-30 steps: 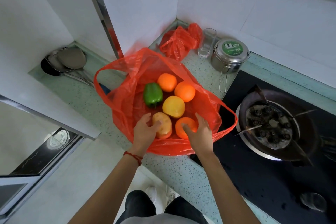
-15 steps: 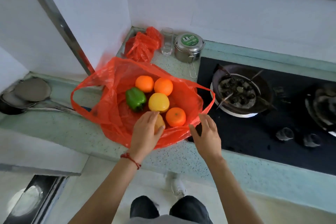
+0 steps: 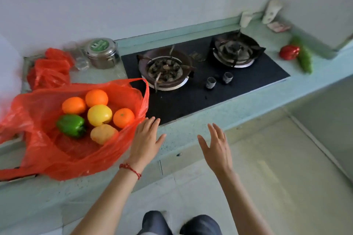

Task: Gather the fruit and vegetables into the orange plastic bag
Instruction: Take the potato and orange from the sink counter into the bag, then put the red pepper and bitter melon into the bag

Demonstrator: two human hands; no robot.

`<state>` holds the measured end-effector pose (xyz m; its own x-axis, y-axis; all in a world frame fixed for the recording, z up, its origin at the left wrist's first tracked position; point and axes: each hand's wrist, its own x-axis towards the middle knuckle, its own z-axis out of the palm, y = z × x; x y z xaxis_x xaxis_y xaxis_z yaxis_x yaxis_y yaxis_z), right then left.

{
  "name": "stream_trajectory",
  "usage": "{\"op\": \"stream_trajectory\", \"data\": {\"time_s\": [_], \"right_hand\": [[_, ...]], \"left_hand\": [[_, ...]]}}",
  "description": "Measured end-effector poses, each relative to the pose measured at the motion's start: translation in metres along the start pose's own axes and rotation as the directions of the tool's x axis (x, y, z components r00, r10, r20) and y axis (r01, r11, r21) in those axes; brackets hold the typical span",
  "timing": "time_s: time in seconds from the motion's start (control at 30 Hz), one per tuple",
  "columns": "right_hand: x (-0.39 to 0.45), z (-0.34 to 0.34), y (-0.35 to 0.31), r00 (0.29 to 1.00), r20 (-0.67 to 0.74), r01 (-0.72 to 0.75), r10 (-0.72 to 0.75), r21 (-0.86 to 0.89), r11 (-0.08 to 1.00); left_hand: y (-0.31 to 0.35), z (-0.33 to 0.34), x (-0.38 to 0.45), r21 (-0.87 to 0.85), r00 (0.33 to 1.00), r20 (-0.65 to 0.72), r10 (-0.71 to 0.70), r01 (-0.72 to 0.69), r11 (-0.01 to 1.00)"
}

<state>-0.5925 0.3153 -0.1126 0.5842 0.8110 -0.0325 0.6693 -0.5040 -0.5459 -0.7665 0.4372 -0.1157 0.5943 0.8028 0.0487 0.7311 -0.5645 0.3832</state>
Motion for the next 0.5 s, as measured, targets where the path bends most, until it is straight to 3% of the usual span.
{"op": "stream_trajectory", "data": {"time_s": [0.27, 0.5], "right_hand": [[-0.055, -0.068, 0.094, 0.952, -0.169, -0.255, 0.257, 0.031, 0.966], [-0.106, -0.122, 0.171, 0.865, -0.278, -0.424, 0.419, 0.045, 0.905]], "left_hand": [[0.119, 0.041, 0.012, -0.054, 0.958, 0.094, 0.270, -0.266, 0.963], [0.219, 0.081, 0.007, -0.082, 0.869, 0.151, 0.470, -0.463, 0.883]]}}
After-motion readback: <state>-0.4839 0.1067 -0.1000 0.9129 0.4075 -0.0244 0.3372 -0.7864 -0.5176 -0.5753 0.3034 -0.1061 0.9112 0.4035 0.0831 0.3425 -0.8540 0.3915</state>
